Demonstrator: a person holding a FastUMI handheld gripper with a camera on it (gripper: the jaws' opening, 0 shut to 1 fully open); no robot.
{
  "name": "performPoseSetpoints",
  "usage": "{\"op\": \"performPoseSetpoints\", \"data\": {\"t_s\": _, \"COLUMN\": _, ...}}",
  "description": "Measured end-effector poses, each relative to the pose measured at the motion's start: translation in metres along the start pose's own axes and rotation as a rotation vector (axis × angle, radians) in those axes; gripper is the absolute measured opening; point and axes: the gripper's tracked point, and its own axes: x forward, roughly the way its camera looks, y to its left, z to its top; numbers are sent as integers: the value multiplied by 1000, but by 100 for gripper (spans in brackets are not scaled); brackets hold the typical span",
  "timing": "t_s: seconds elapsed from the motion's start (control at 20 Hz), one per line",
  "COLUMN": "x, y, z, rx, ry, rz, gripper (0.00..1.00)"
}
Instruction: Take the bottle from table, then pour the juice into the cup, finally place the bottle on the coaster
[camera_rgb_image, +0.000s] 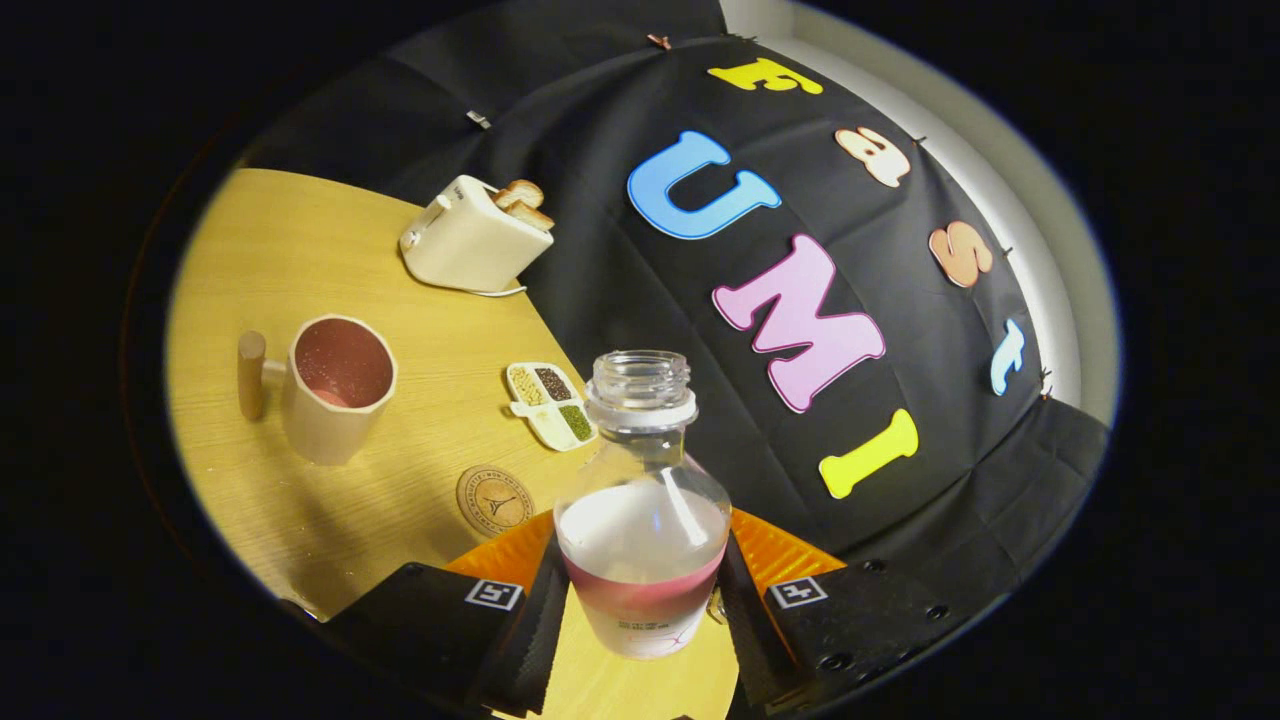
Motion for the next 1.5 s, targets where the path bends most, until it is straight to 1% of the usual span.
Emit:
{"op": "performPoseSetpoints", "data": {"t_s": 0.1, "x": 3, "y": 7, "z": 8, "rx": -86, "ry": -16, "rz": 0, "gripper": 74}}
{"op": "performPoseSetpoints", "data": {"t_s": 0.25, "x": 11, "y": 21, "z": 10, "rx": -189, "ry": -29, "rz": 27, "gripper": 74}}
{"op": "performPoseSetpoints", "data": {"t_s": 0.4, "x": 19, "y": 36, "z": 9, "rx": -228, "ry": -15, "rz": 58, "gripper": 74}}
{"op": "performPoseSetpoints", "data": {"t_s": 0.75, "x": 36, "y": 64, "z": 26, "rx": -406, "ry": -89, "rz": 112, "gripper": 74}}
{"op": "performPoseSetpoints", "data": {"t_s": 0.85, "x": 39, "y": 70, "z": 26, "rx": -425, "ry": -98, "rz": 124, "gripper": 74}}
{"op": "performPoseSetpoints", "data": {"t_s": 0.95, "x": 42, "y": 76, "z": 29, "rx": -450, "ry": -107, "rz": 129, "gripper": 74}}
{"op": "performPoseSetpoints", "data": {"t_s": 1.15, "x": 47, "y": 84, "z": 39, "rx": -554, "ry": -159, "rz": 131, "gripper": 74}}
{"op": "performPoseSetpoints", "data": {"t_s": 1.5, "x": 58, "y": 95, "z": 47, "rx": -700, "ry": -226, "rz": 134, "gripper": 74}}
